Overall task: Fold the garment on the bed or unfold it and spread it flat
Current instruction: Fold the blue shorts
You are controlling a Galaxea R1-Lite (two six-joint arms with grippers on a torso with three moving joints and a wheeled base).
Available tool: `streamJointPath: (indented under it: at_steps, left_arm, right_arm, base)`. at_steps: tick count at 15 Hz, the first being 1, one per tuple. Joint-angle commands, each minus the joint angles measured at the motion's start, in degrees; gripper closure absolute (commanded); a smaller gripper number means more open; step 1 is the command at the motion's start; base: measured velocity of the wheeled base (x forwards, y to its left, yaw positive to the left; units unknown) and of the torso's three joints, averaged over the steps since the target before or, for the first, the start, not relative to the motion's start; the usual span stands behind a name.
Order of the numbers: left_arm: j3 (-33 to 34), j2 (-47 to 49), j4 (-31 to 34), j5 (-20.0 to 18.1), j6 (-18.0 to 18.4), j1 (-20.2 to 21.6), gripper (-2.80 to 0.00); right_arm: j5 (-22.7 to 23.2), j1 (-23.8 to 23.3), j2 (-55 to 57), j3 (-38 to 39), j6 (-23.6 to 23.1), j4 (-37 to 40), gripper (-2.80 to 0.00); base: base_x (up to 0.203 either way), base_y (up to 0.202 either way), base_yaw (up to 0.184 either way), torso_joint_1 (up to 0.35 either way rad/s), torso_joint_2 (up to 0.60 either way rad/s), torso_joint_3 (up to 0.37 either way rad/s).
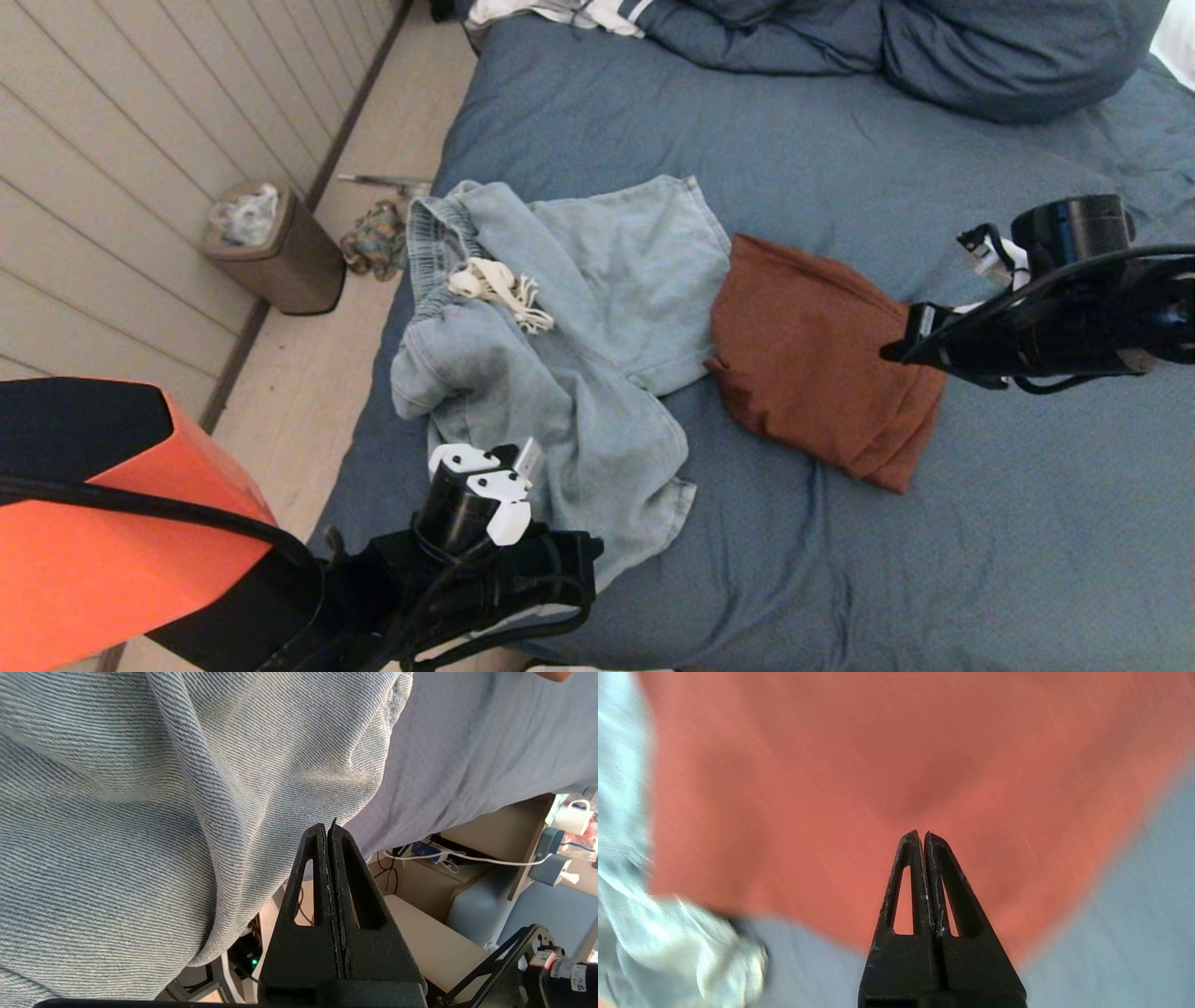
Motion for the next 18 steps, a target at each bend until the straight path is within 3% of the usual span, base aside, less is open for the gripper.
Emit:
streamJointPath:
  at_steps: [1, 5, 8, 10, 12, 15, 18]
  left_arm:
    - [-0.09, 0.43, -0.3, -0.04, -0.28, -0.01, 0.0]
    - [-0.01, 0.69, -0.3, -0.21, -0.28, -0.1, 0.0]
    - [-0.01, 0.69, -0.3, -0.26, -0.28, -0.08, 0.0]
    - [-0.01, 0.67, -0.3, -0.65, -0.91, -0.02, 0.0]
    - [-0.01, 0.15, -0.3, -0.65, -1.58, -0.01, 0.0]
    - [-0.01, 0.04, -0.39, -0.56, -1.51, -0.01, 0.0]
    - [0.0, 0.33, -0.55, -0.56, -1.42, -0.01, 0.0]
  right_arm:
    - [0.19, -2.94, -4.43, 5.27, 0.8, 2.04, -2.8]
    - [0.79, -6.13, -9.65, 14.3, 3.18, 4.2, -2.8]
    - [0.97, -6.31, -7.66, 15.87, 14.8, 3.92, -2.8]
    - [1.72, -5.99, -3.26, 17.28, 16.0, 2.3, -2.8]
    - [6.99, -6.09, 1.53, 17.1, 16.27, -4.75, -2.8]
    - [9.58, -5.83, 4.12, 17.56, 17.01, -13.85, -2.8]
    - [18.13, -6.38, 4.5, 18.93, 16.59, -25.79, -2.8]
  base:
    - [0.0, 0.0, 0.0, 0.0, 0.0, 0.0]
    - [0.0, 0.0, 0.0, 0.0, 0.0, 0.0]
    - [0.0, 0.0, 0.0, 0.0, 0.0, 0.0]
    - [0.0, 0.0, 0.0, 0.0, 0.0, 0.0]
    - [0.0, 0.0, 0.0, 0.0, 0.0, 0.0]
    - [0.0, 0.0, 0.0, 0.0, 0.0, 0.0]
    - [0.0, 0.0, 0.0, 0.0, 0.0, 0.0]
